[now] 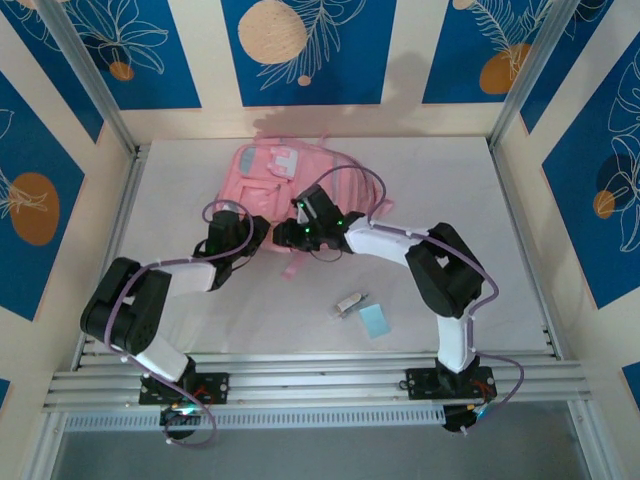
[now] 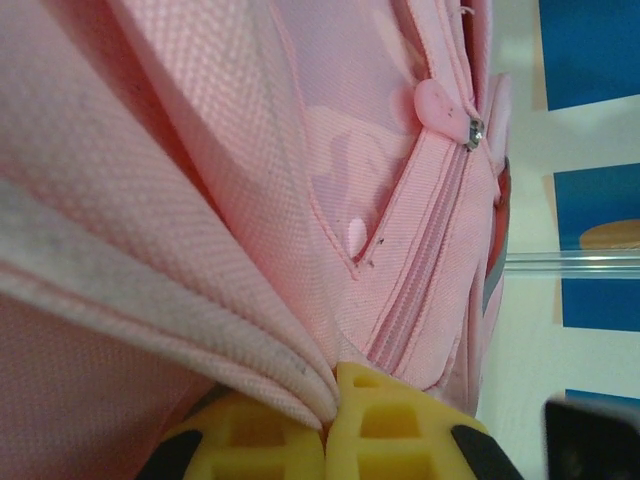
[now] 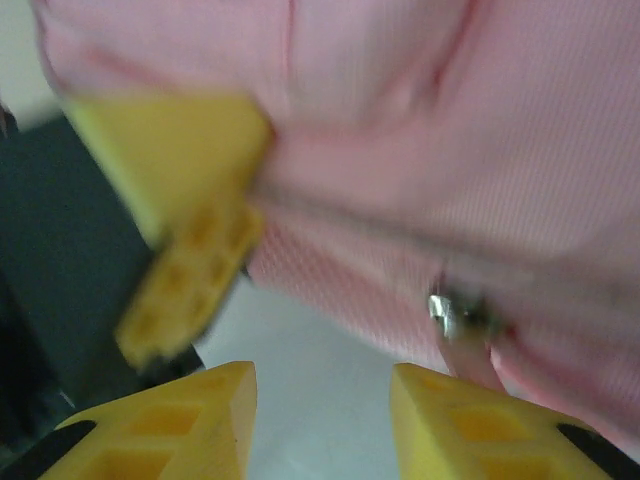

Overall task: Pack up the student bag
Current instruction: Zip the student bag at the center of the table.

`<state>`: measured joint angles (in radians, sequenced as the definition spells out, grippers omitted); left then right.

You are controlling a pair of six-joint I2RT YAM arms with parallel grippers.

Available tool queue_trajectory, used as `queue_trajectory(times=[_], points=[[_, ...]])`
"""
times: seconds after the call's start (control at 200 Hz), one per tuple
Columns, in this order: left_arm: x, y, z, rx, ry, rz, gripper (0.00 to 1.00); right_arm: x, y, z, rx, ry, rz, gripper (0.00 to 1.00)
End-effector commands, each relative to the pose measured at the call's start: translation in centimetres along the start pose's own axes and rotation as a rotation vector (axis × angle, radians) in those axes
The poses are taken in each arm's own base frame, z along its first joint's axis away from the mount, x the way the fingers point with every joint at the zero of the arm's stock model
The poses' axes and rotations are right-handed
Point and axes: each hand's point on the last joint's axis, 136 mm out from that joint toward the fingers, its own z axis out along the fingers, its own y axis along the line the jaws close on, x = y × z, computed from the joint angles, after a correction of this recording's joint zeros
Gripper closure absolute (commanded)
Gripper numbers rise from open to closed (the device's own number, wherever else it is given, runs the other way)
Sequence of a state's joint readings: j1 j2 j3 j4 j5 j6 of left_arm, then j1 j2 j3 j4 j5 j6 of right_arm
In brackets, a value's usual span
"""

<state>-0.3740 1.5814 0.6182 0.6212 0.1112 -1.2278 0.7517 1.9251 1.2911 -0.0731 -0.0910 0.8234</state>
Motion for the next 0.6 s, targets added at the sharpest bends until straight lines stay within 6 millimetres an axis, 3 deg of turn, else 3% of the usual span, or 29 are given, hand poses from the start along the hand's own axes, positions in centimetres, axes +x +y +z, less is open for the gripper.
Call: queue_trajectory(times=[0.0,0.295,0.41,0.595], points=[[-0.9,-2.5,0.2,0.072,-0.011,0.042,0.98,1.7,-0.3,-1.7,0.007,0.054,-0.019,0.59],[-1.2,-3.0,-0.5,0.064,-0.021,0.081,0.98,0.5,-2.0,-5.5,0.203,-0.042,-0.054,0.55],[-1.0,-2.9,-0.5,0.063,-0.013,0.080,0.99,0.2,-2.2,-5.2,0.240,-0.062,-0.005,0.58],[-0.7,-3.0,-0.4,0.077,-0.001,0.059,1.00,-1.0,-0.5,-2.9,0.222,-0.116,0.025,0.65]])
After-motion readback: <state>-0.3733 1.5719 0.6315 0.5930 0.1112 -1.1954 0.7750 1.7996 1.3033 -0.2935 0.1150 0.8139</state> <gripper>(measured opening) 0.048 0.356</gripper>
